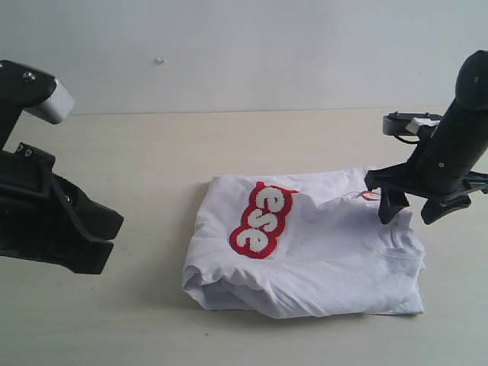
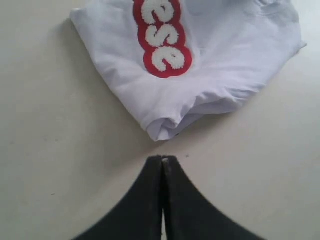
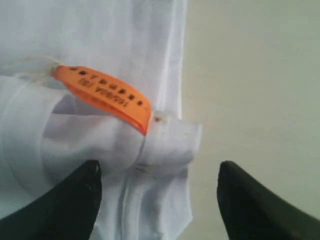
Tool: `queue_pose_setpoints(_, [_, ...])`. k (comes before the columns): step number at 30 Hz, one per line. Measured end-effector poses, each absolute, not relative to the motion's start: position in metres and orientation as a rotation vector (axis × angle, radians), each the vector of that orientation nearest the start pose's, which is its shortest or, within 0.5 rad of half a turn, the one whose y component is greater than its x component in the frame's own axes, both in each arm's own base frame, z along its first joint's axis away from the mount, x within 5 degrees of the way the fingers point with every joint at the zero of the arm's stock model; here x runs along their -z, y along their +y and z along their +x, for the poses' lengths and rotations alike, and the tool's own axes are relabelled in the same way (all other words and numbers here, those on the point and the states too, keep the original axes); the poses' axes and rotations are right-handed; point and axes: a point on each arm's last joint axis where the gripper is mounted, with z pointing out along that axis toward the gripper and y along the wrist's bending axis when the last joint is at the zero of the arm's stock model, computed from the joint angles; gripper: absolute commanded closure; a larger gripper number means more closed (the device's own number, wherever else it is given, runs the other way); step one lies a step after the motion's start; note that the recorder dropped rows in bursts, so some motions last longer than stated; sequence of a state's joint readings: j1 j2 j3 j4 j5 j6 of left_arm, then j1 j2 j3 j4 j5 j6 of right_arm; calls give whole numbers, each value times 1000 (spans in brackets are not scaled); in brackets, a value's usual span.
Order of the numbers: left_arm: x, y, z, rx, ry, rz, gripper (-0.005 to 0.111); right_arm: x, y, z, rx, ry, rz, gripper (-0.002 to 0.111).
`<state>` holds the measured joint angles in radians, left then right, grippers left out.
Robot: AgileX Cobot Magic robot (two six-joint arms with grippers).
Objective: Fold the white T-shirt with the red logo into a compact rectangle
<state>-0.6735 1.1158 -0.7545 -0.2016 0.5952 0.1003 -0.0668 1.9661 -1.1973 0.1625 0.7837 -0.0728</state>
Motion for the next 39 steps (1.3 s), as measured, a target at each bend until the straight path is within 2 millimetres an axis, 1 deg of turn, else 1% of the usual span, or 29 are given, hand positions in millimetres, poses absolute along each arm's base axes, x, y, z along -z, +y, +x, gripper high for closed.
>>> queue_pose_setpoints(3, [-278, -144, 163, 475, 2354, 786, 107, -124, -17, 362, -199, 3039, 171, 43])
queue_pose_setpoints(5, [-278, -144, 162, 479, 2354, 792, 107, -114, -16, 362, -237, 3053, 156, 44])
queue_pose_setpoints(7, [-278, -144, 162, 484, 2351, 798, 107, -114, -13, 365, -298, 3024, 141, 48])
queue_pose_setpoints(10, [-278, -145, 162, 486, 2349, 803, 107, -113, -10, 369, -350, 3001, 126, 61])
queue_pose_setpoints(14, [-279, -145, 162, 487, 2347, 806, 107, -114, -10, 372, -356, 3004, 103, 88])
queue_pose_setpoints(16, [-279, -145, 162, 486, 2346, 809, 107, -117, -12, 373, -336, 3011, 81, 100])
queue_pose_setpoints(18, [-279, -145, 162, 486, 2345, 811, 107, -118, -12, 373, -323, 3023, 65, 108])
queue_pose_setpoints(20, [-279, -145, 162, 488, 2346, 809, 107, -119, -13, 373, -321, 3029, 67, 108])
queue_pose_setpoints(22, [-279, -145, 162, 489, 2345, 811, 107, -125, -13, 373, -310, 3016, 58, 108])
queue_pose_setpoints(25, [-279, -145, 162, 488, 2345, 811, 107, -141, -13, 374, -301, 2971, 51, 108])
queue_pose_setpoints(28, [-279, -145, 162, 488, 2345, 811, 107, -164, -13, 377, -284, 2894, 16, 108])
queue_pose_setpoints(32, [-279, -145, 162, 488, 2345, 811, 107, -202, -7, 385, -266, 2704, -122, 108])
queue_pose_setpoints(35, [-279, -145, 162, 488, 2345, 811, 107, -222, -3, 389, -257, 2589, -159, 108])
queue_pose_setpoints(37, [-279, -145, 162, 488, 2344, 813, 107, -228, -3, 390, -255, 2561, -148, 108])
queue_pose_setpoints(39, [-279, -145, 162, 488, 2342, 813, 107, -228, -4, 389, -236, 2565, -161, 108])
